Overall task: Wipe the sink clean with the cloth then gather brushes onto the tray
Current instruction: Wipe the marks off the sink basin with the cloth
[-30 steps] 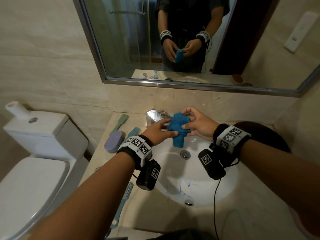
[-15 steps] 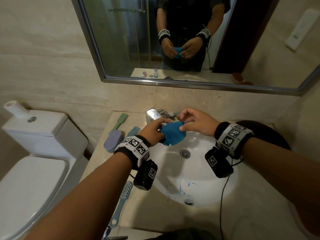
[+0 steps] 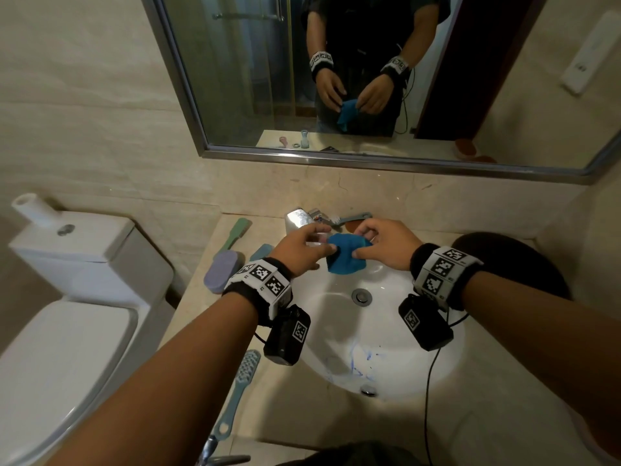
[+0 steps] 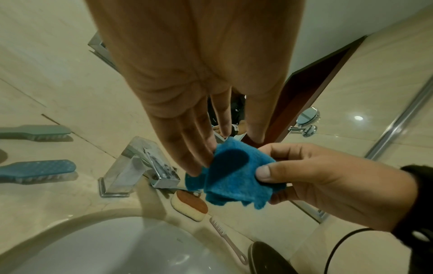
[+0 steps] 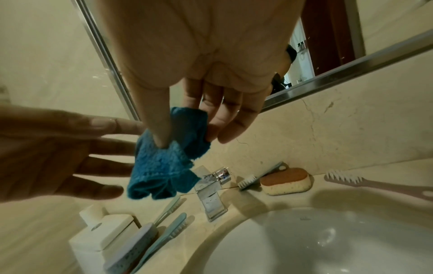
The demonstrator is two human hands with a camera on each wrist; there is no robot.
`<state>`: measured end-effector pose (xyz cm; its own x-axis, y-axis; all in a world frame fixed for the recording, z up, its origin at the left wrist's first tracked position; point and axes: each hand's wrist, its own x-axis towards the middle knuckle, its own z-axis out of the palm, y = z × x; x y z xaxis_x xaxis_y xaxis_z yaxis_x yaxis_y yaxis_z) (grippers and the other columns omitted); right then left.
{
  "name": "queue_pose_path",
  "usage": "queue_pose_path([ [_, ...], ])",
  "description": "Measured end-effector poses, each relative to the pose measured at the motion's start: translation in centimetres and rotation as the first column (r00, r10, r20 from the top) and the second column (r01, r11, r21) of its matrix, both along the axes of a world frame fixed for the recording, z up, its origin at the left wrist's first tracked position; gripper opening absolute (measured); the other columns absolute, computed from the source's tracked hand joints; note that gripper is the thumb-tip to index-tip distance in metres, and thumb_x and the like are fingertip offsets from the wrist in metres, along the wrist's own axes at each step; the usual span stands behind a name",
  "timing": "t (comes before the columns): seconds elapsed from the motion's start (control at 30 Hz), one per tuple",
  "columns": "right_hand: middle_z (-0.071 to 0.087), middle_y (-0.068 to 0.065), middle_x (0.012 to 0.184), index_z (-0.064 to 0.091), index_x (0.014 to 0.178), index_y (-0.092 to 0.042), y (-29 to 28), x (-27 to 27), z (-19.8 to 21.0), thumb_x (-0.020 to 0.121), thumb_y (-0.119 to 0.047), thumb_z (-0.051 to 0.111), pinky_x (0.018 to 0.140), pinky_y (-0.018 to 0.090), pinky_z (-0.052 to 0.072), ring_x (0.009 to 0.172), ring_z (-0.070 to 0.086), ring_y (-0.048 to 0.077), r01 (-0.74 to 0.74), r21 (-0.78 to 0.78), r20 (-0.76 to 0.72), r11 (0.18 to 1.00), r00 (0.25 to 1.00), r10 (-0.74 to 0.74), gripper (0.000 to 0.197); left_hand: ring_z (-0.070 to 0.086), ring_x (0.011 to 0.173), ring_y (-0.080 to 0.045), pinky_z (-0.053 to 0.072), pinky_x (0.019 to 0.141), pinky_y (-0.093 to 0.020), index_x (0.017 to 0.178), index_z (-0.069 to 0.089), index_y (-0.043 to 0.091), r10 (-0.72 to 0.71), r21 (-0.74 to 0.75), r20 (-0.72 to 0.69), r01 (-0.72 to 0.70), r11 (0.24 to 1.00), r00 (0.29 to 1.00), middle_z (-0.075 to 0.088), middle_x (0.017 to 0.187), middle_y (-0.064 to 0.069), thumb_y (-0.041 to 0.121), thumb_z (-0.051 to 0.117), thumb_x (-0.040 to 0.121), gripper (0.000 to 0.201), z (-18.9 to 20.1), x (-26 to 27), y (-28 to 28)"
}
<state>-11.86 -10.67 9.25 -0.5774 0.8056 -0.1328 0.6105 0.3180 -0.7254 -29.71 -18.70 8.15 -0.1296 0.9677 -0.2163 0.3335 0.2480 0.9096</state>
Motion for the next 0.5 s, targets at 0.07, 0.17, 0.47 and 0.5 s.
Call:
queue_pose_path([
  [0.07,0.063,-0.001,0.090,0.061,0.098,-0.021,-0.11,-0.16,0.05,0.077,-0.017,0.074,0.076,0.028,0.054,0.082,0.061,0.015,-0.022,-0.070,-0.043,0.997,0.999,0.019,0.025,0.059,0.107,-0.021,0.056,0.082,-0.031,0.134,0.047,0.018,-0.040,-0.050,0.004,0.040,0.998,0.999,0.055,0.125,-0.005,0.016,0.065,0.087,0.051,-0.07,0.41,0.05],
  [0.17,0.062,0.001,0.090,0.062,0.100,-0.014,-0.52,-0.40,0.24,0.083,-0.012,0.068,0.076,0.028,0.057,0.080,0.064,0.015,-0.091,-0.200,-0.158,0.976,0.986,0.059,0.018,0.062,0.108,-0.027,0.056,0.088,-0.042,0.134,0.048,0.012,-0.053,-0.058,-0.015,0.052,0.997,0.998,0.058,0.126,-0.013,0.009,0.065,0.086,0.051,-0.27,0.80,0.03],
  [0.47,0.061,0.000,0.106,0.054,0.098,-0.029,-0.54,0.14,0.08,0.087,-0.012,0.062,0.090,0.041,0.050,0.100,0.061,0.022,-0.094,-0.334,-0.291,0.938,0.957,-0.008,0.022,0.065,0.097,-0.031,0.055,0.086,-0.044,0.104,0.045,0.025,-0.123,-0.001,0.024,0.123,0.992,0.992,0.065,0.110,-0.019,0.004,0.064,0.086,0.034,0.01,0.76,-0.10],
  [0.5,0.057,0.002,0.116,0.054,0.099,-0.031,-0.58,0.02,-0.04,0.086,-0.014,0.063,0.093,0.043,0.049,0.107,0.059,0.024,-0.080,-0.353,-0.286,0.932,0.958,-0.026,0.024,0.065,0.097,-0.031,0.055,0.085,-0.043,0.103,0.044,0.025,-0.124,0.014,0.025,0.124,0.992,0.992,0.065,0.108,-0.018,0.002,0.064,0.085,0.035,-0.02,0.75,-0.06],
])
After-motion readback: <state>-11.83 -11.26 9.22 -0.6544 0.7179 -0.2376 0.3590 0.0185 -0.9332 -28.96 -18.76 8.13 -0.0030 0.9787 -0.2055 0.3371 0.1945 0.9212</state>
